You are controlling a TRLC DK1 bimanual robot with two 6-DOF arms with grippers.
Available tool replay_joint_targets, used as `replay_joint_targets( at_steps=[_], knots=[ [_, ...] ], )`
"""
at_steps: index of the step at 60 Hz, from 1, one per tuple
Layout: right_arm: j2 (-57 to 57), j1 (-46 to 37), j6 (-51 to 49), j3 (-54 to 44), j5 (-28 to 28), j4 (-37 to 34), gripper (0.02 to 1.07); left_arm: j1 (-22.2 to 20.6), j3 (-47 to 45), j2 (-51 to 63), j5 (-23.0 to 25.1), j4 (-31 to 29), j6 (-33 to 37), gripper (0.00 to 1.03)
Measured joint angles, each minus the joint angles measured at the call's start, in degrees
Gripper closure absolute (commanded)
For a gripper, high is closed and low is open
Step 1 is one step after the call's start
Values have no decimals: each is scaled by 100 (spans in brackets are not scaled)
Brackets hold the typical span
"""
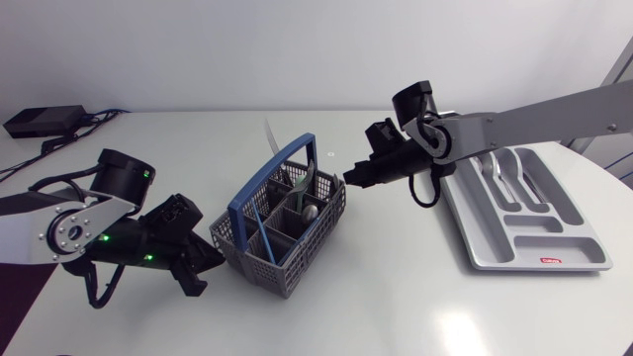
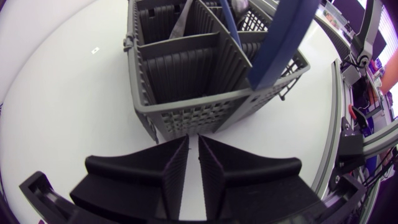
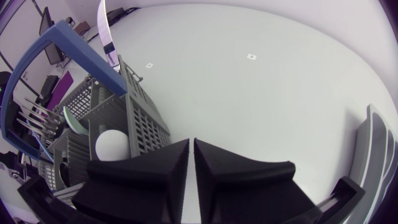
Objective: Sort the cutlery from the basket into the organizer compartments.
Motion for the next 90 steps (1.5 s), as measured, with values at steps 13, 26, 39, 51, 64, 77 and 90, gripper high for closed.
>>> replay_joint_targets(
  at_steps=[13,26,39,51,64,77,90],
  knots=[
    [24,0,63,13,-608,-68,97,0,129,356,131,350,-144,90],
    [-166,-9,61,-114,-813,-101,97,33,321,627,136,492,-304,90],
    [-741,0,63,-704,-809,-245,97,173,739,1126,74,616,-433,90],
    [-1255,76,66,-1266,-765,-334,97,258,1285,1639,-55,662,-479,89],
    [-1676,164,81,-1711,-739,-413,99,258,1941,2092,-68,739,-586,88],
    [-1884,363,85,-1912,-540,-466,98,262,2426,2485,-33,874,-601,88],
    [-1878,378,83,-1917,-431,-415,98,286,2444,2527,59,876,-610,88]
  ],
)
